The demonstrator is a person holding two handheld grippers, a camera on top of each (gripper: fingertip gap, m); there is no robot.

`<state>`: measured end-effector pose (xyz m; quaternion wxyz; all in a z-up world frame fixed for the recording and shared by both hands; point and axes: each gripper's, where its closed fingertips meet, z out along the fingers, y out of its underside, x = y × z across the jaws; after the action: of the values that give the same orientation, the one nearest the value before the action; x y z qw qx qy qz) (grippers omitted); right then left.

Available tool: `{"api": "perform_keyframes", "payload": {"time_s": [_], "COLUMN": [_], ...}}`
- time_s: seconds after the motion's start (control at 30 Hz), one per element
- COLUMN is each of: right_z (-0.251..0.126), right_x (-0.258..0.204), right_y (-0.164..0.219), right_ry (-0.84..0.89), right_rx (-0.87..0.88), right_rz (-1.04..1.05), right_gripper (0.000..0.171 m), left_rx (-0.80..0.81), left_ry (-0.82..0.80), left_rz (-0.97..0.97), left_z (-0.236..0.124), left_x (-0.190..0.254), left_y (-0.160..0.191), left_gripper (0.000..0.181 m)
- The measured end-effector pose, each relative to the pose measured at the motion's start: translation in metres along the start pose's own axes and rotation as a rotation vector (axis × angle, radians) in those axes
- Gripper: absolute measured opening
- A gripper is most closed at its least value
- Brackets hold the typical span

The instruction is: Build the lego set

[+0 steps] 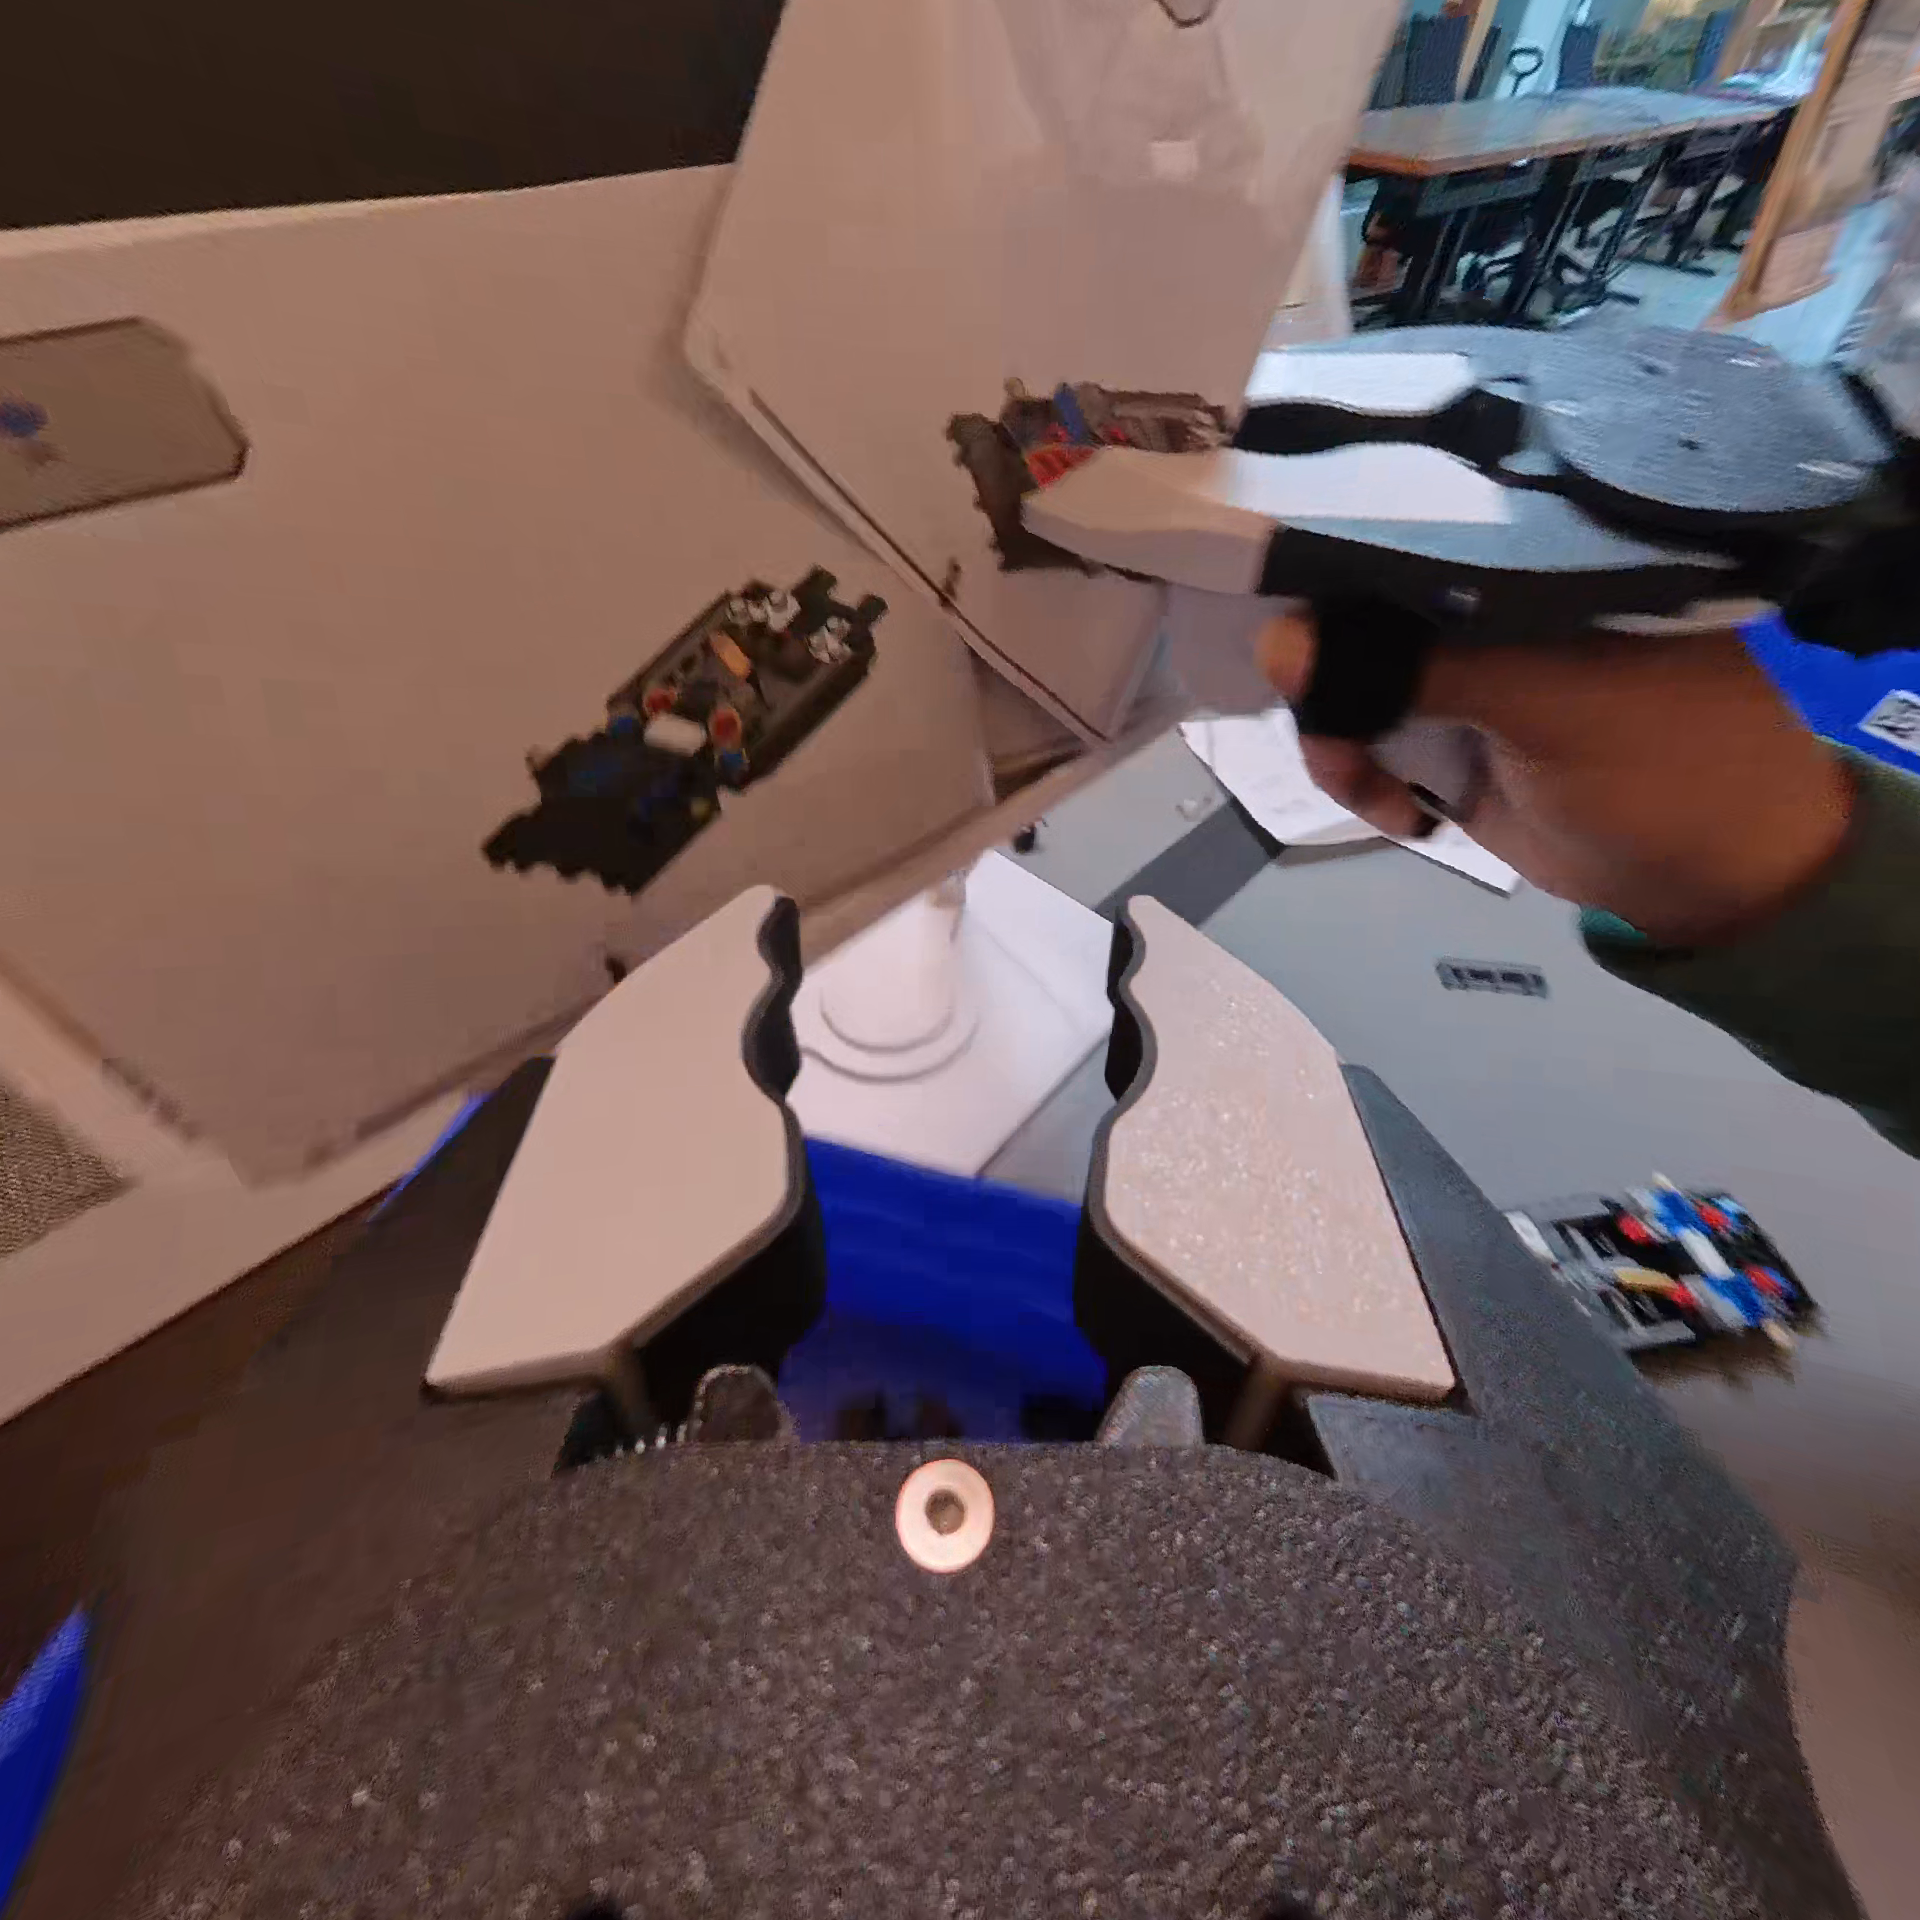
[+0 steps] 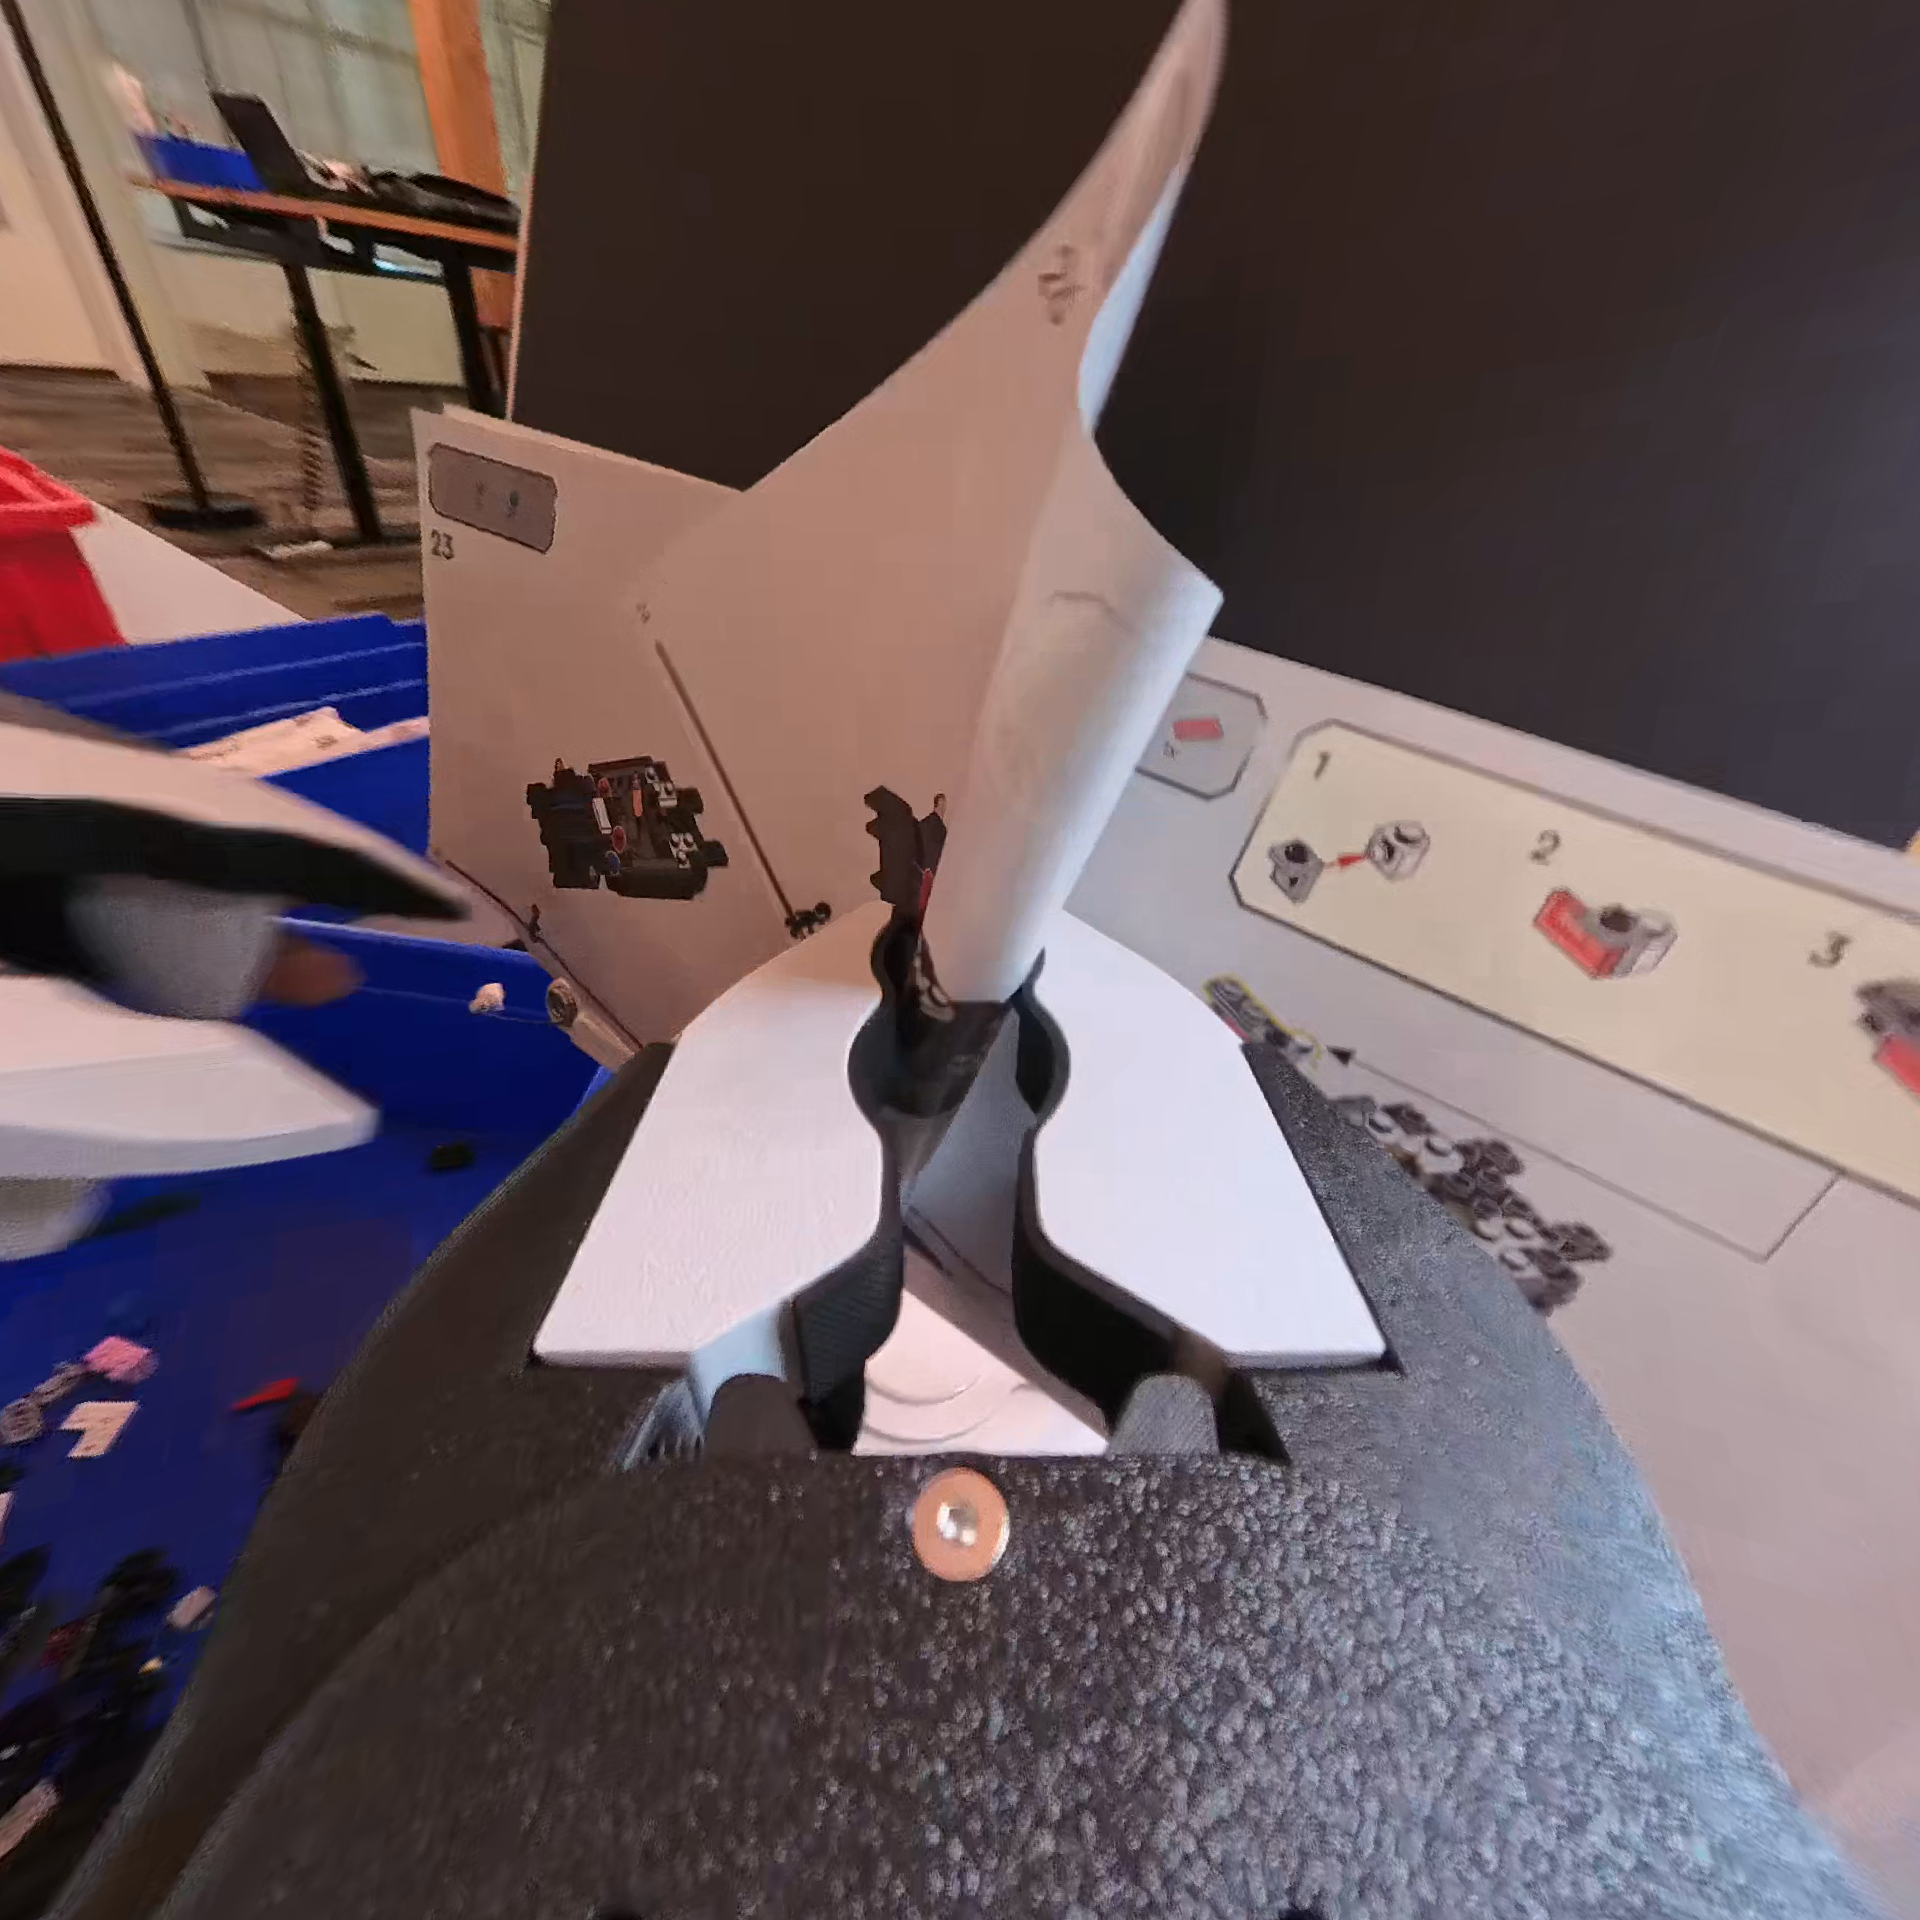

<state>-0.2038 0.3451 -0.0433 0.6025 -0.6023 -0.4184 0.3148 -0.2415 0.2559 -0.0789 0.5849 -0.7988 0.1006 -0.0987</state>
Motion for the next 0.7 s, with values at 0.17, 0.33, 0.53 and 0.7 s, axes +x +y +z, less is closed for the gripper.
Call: {"api": "perform_keyframes", "payload": {"time_s": [0.17, 0.33, 0.53, 0.7], "right_z": [-0.009, -0.05, -0.119, -0.145], "right_x": [0.013, 0.06, 0.1, 0.061], "right_y": [0.012, 0.016, -0.004, -0.046], "right_ry": [-0.053, 0.043, 0.089, -0.011], "right_rx": [-0.002, 0.057, 0.19, 0.274], "right_rz": [0.087, 0.176, 0.233, 0.106], "right_gripper": [0.018, 0.019, 0.024, 0.025], "left_rx": [0.083, 0.197, 0.203, 0.132], "left_ry": [-0.006, 0.081, 0.118, 0.13], "left_rz": [0.026, 0.064, 0.297, 0.432], "left_z": [0.063, 0.092, 0.112, 0.122], "left_x": [0.011, 0.065, 0.123, 0.139], "left_y": [-0.023, -0.044, -0.043, -0.027], "left_gripper": [0.054, 0.028, 0.009, 0.0]}}
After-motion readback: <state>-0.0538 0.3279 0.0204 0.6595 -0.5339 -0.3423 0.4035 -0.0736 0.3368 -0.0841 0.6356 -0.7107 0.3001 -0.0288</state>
